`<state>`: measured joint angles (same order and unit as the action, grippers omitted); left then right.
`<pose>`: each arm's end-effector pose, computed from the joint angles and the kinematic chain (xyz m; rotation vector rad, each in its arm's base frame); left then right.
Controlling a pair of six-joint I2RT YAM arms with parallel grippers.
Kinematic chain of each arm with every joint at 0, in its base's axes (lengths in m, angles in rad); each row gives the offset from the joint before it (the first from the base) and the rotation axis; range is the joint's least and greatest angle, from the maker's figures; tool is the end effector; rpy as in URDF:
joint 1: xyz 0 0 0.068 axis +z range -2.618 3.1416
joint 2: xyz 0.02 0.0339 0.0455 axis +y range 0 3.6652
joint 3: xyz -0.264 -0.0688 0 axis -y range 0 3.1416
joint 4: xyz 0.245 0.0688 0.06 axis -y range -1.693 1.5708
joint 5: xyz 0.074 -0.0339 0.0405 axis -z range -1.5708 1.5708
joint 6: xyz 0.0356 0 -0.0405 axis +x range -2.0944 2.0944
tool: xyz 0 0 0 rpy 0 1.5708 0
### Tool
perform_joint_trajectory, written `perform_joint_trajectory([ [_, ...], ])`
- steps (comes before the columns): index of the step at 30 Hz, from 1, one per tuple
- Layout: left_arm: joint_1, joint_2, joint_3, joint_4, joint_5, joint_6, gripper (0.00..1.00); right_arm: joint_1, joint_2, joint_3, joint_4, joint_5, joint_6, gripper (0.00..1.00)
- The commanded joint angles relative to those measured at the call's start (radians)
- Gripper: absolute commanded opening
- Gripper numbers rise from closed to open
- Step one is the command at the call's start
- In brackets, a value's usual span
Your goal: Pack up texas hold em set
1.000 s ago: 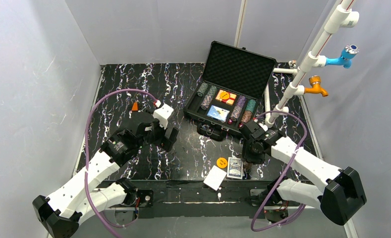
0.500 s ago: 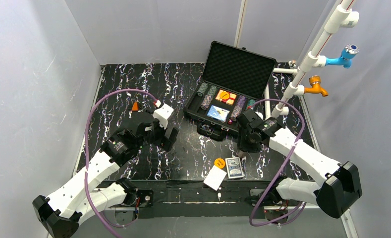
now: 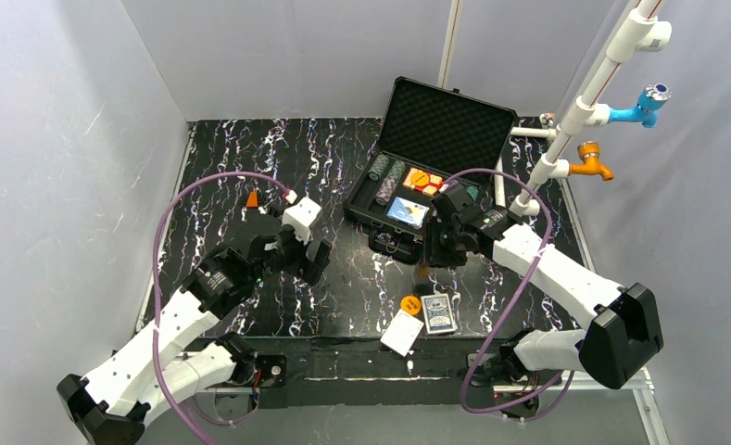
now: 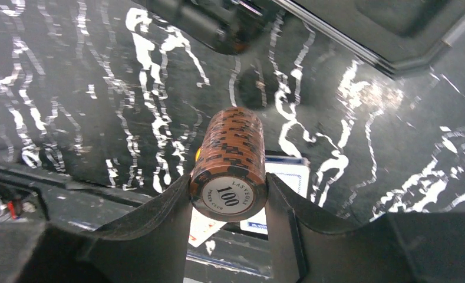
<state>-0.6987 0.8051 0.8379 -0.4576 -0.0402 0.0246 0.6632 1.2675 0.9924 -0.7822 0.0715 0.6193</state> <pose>0.1386 -0.1145 0.3267 0.6891 1.8955 -0.3920 0.1962 0.1501 0.2613 -0.0335 2.6676 0.3425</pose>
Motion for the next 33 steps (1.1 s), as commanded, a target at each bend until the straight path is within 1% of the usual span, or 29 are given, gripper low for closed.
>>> perform_joint_trajectory([
  [1, -0.007, -0.044, -0.034, 0.042, 0.039, 0.022, 0.98, 0.001, 0.008, 0.078, 0.153, -0.152, -0.061, 0.01],
  [6, -0.007, -0.07, -0.065, 0.085, 0.101, 0.04, 0.97, 0.0, 0.021, 0.064, 0.301, -0.356, -0.086, 0.01],
  [9, -0.006, -0.09, -0.091, 0.117, 0.143, 0.054, 0.95, 0.001, 0.012, 0.043, 0.386, -0.444, -0.084, 0.01],
  [13, -0.007, -0.11, -0.114, 0.143, 0.188, 0.071, 0.94, 0.001, 0.003, 0.032, 0.446, -0.493, -0.087, 0.01],
  [20, -0.007, -0.121, -0.141, 0.173, 0.261, 0.086, 0.92, 0.001, 0.019, 0.012, 0.564, -0.638, -0.058, 0.01],
  [25, -0.007, -0.135, -0.171, 0.213, 0.327, 0.101, 0.89, 0.001, 0.014, 0.004, 0.616, -0.708, -0.05, 0.01],
  [33, -0.007, -0.156, -0.205, 0.267, 0.403, 0.096, 0.87, 0.006, 0.017, -0.001, 0.682, -0.815, -0.052, 0.01],
])
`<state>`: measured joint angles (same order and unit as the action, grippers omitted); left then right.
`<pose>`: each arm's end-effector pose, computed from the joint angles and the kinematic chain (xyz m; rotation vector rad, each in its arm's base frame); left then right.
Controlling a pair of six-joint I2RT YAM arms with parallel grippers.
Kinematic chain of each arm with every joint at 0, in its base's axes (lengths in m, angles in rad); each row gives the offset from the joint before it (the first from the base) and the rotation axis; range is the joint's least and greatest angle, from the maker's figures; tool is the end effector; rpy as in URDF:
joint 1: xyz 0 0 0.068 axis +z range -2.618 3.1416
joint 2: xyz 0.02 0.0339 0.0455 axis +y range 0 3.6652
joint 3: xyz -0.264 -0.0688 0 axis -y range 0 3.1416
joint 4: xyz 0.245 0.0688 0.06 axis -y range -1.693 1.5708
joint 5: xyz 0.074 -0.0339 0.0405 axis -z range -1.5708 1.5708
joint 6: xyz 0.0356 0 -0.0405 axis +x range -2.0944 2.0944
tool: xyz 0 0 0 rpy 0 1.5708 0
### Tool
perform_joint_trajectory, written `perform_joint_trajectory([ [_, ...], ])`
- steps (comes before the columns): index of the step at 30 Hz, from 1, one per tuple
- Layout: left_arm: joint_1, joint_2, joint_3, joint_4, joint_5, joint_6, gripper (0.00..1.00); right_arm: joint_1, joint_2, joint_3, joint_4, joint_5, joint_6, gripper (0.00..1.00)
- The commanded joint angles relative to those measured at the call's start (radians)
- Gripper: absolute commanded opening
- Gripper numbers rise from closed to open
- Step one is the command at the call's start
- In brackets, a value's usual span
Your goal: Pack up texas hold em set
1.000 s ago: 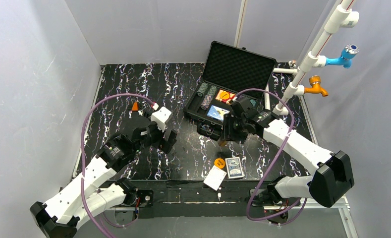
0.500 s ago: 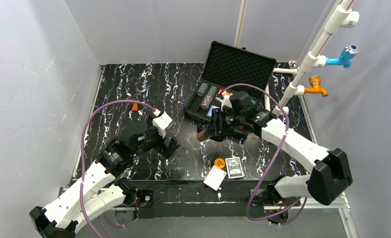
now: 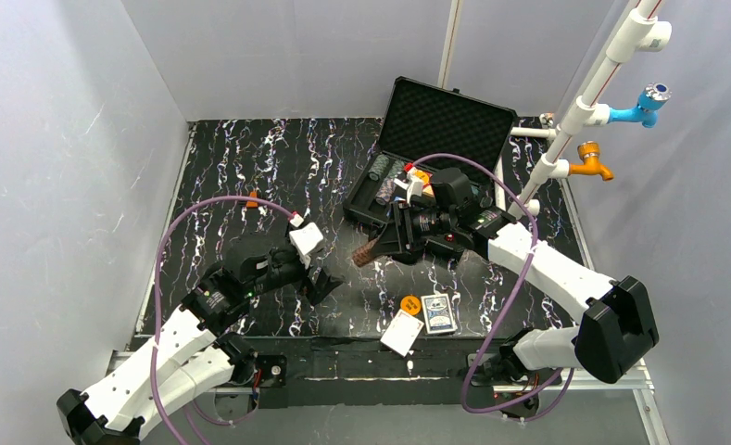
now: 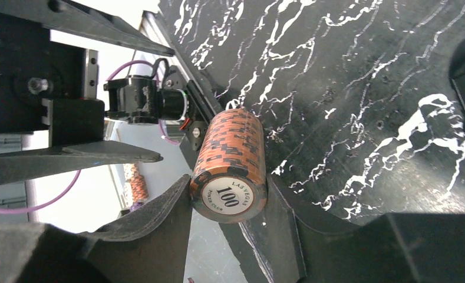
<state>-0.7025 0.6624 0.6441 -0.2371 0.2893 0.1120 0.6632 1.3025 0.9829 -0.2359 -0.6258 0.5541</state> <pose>0.1175 -0.1127 0.3041 0.9275 1.6226 -0.6763 0.2148 0.1943 0.2938 -0.5370 2.2668 1.3378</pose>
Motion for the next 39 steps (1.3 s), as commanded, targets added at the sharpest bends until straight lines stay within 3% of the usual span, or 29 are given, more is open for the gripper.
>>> perform_joint_trajectory([
  [1, -0.003, -0.01, -0.011, 0.049, 0.086, 0.004, 0.86, 0.008, -0.019, 0.009, 0.141, -0.129, 0.015, 0.01],
  [9, -0.003, -0.009, -0.025, 0.093, 0.196, -0.02, 0.83, 0.03, 0.0, 0.024, 0.143, -0.174, 0.024, 0.01],
  [17, -0.005, -0.008, -0.045, 0.11, 0.181, 0.023, 0.8, 0.099, 0.06, 0.089, 0.078, -0.202, -0.019, 0.01],
  [33, -0.015, 0.024, -0.038, 0.09, 0.196, 0.025, 0.59, 0.183, 0.112, 0.19, 0.033, -0.142, -0.047, 0.01],
  [39, -0.024, 0.033, -0.037, 0.078, 0.197, 0.031, 0.57, 0.206, 0.115, 0.201, 0.044, -0.133, -0.035, 0.01],
])
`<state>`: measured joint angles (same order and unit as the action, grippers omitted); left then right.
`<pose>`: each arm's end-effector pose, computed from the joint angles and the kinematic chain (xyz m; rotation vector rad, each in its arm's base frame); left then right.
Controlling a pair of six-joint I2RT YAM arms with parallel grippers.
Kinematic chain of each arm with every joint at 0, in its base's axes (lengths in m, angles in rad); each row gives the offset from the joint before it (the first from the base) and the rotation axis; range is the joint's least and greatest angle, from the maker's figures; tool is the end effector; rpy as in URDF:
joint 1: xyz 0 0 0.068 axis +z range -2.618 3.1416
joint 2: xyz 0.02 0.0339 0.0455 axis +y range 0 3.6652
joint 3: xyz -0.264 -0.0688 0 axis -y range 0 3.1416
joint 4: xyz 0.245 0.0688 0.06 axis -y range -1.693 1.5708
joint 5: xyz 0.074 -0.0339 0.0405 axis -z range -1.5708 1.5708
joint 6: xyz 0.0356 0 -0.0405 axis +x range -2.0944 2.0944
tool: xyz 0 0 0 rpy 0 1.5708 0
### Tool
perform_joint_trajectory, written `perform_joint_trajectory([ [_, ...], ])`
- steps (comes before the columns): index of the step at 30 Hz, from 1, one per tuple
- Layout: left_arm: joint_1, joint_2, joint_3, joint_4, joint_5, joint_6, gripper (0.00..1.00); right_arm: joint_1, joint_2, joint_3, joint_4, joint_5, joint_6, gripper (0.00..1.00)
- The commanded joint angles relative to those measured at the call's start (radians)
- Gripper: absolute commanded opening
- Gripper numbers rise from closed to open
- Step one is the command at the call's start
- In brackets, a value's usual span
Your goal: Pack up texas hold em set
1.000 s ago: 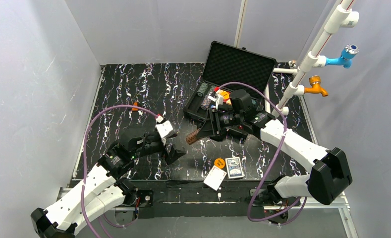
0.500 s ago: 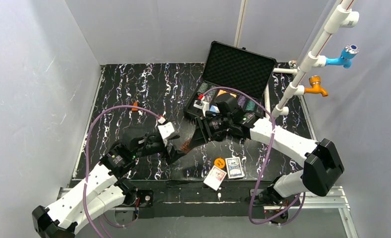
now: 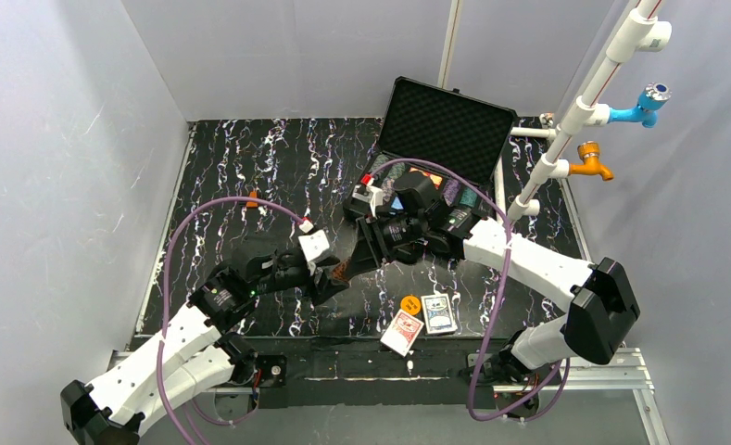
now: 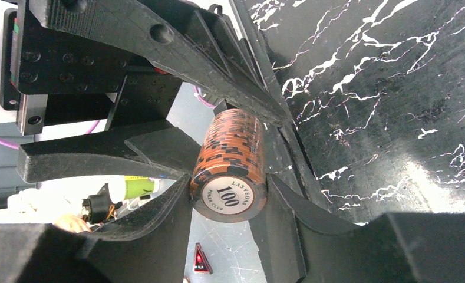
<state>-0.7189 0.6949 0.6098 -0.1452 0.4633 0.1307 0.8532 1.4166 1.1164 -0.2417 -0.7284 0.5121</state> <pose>0.1171 -0.1236 0.2973 1.0622 1.5210 -0.8307 0.1909 0.2547 0.3074 -0.8874 2.2040 1.5152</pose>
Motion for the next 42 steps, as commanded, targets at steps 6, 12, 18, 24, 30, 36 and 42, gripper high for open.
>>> perform_joint_trajectory([
  [6, -0.01, 0.009, 0.004, -0.022, 0.021, 0.012, 0.47, 0.026, 0.006, 0.06, 0.081, -0.028, 0.028, 0.01],
  [12, -0.013, 0.021, 0.018, -0.039, 0.013, 0.013, 0.01, 0.035, 0.008, 0.056, 0.087, -0.02, 0.032, 0.01],
  [18, -0.013, 0.002, 0.021, -0.047, -0.013, 0.008, 0.0, 0.035, -0.008, 0.073, 0.024, 0.093, -0.005, 0.7],
  [24, -0.012, -0.011, 0.021, -0.055, -0.045, 0.006, 0.0, 0.035, -0.059, 0.077, -0.058, 0.291, -0.05, 0.84],
  [30, -0.012, -0.003, 0.041, -0.075, -0.111, 0.001, 0.0, 0.035, -0.144, 0.04, -0.141, 0.588, -0.08, 0.92],
  [36, -0.012, 0.054, 0.11, -0.136, -0.174, -0.031, 0.0, 0.035, -0.197, 0.002, -0.206, 0.832, -0.089, 0.94],
  [42, -0.011, 0.135, 0.192, -0.171, -0.203, -0.062, 0.0, 0.035, -0.203, -0.001, -0.275, 0.937, -0.106, 0.98],
])
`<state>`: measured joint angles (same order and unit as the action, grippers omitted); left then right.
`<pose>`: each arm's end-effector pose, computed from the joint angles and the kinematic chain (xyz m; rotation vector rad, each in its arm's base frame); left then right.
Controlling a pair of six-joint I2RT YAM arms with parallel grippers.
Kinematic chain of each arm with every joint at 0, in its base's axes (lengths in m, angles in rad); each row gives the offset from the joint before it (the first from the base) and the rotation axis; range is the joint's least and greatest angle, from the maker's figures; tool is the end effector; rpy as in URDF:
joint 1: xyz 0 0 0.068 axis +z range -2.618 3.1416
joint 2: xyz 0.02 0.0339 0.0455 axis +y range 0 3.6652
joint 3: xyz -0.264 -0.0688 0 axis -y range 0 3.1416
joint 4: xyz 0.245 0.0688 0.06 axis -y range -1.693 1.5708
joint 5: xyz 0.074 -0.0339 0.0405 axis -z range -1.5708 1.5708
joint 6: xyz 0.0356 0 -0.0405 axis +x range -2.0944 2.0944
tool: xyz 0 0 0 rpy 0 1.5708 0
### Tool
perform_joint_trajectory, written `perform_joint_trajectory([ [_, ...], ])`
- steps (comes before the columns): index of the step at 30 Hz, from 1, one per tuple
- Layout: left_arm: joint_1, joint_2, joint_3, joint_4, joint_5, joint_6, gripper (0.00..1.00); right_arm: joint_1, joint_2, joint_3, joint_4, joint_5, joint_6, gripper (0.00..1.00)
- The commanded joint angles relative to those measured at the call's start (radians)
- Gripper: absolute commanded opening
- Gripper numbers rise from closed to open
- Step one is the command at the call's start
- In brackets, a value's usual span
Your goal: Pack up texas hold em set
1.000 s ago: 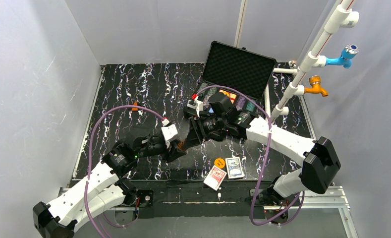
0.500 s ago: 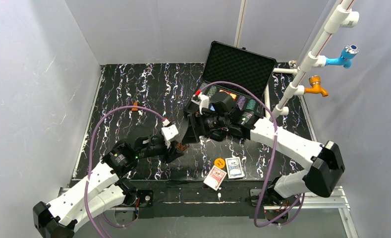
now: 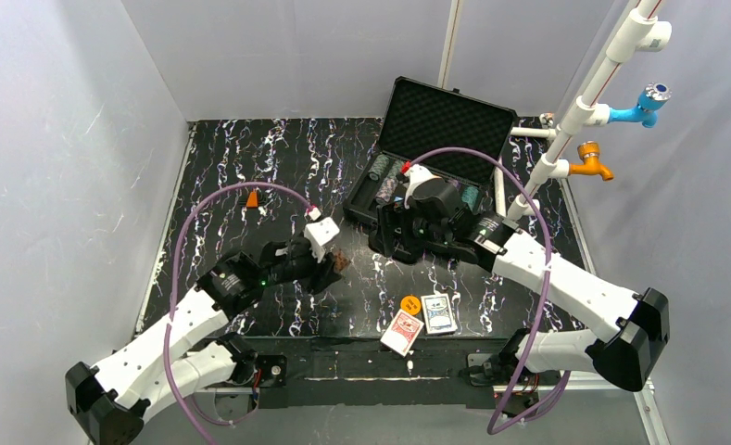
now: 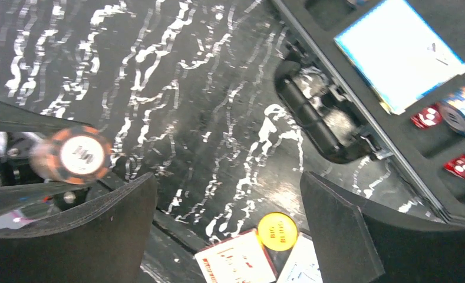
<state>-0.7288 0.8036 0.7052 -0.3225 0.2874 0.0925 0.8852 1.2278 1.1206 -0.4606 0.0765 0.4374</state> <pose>0.1314 -0.1308 0.2950 0.9859 1.7871 -0.6912 0.1753 0.2100 0.3367 -0.4469 2.1719 0.6795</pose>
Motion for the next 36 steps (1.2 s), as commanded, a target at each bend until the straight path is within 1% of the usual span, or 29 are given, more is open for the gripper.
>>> perform_joint_trajectory([
  [1, -0.001, 0.043, 0.11, -0.002, -0.033, -0.027, 0.0, 0.003, -0.016, -0.007, -0.061, 0.138, -0.038, 0.98],
  [9, 0.001, 0.145, 0.183, -0.038, -0.082, -0.055, 0.0, 0.001, -0.023, -0.034, -0.08, 0.216, -0.052, 0.98],
  [10, 0.0, 0.157, 0.193, -0.039, -0.089, -0.057, 0.0, 0.001, -0.024, -0.035, -0.087, 0.229, -0.103, 0.98],
  [11, 0.001, 0.173, 0.203, -0.04, -0.099, -0.057, 0.0, 0.001, -0.026, -0.038, -0.091, 0.241, -0.06, 0.98],
  [12, 0.001, 0.196, 0.217, -0.042, -0.115, -0.057, 0.0, 0.001, -0.027, -0.041, -0.097, 0.259, -0.055, 0.98],
  [18, 0.003, 0.295, 0.303, -0.064, -0.172, -0.031, 0.0, 0.0, -0.044, -0.066, -0.125, 0.347, -0.055, 1.0],
  [22, 0.012, 0.383, 0.377, -0.12, -0.204, 0.001, 0.0, -0.002, -0.052, -0.085, -0.129, 0.368, -0.062, 1.0],
  [28, 0.054, 0.465, 0.444, -0.142, -0.186, 0.007, 0.0, -0.006, -0.054, -0.098, -0.13, 0.388, -0.071, 1.0],
  [36, 0.155, 0.611, 0.552, -0.145, -0.105, -0.003, 0.0, -0.018, -0.059, -0.103, -0.141, 0.414, -0.085, 1.0],
])
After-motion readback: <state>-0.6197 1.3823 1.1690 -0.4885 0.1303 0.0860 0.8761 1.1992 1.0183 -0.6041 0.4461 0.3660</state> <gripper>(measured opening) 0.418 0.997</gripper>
